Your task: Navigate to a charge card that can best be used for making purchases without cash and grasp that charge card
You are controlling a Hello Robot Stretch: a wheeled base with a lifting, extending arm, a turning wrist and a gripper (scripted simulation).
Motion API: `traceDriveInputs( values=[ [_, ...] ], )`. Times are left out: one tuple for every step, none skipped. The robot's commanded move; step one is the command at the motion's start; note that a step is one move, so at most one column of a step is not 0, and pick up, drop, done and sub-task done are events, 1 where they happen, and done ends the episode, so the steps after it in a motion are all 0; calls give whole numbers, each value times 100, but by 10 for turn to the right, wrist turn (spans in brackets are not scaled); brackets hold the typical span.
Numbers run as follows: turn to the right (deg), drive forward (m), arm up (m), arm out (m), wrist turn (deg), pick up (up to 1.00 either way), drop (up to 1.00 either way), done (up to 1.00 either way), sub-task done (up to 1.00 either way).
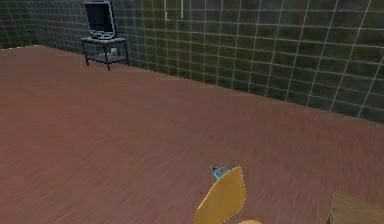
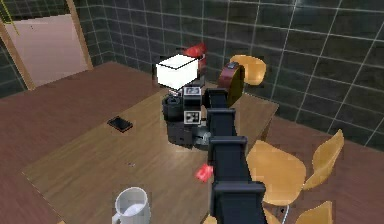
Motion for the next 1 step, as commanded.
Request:
traceDriveInputs(
  values=[
    [0,0,-30,0,0,0,0,0,0]
  ],
)
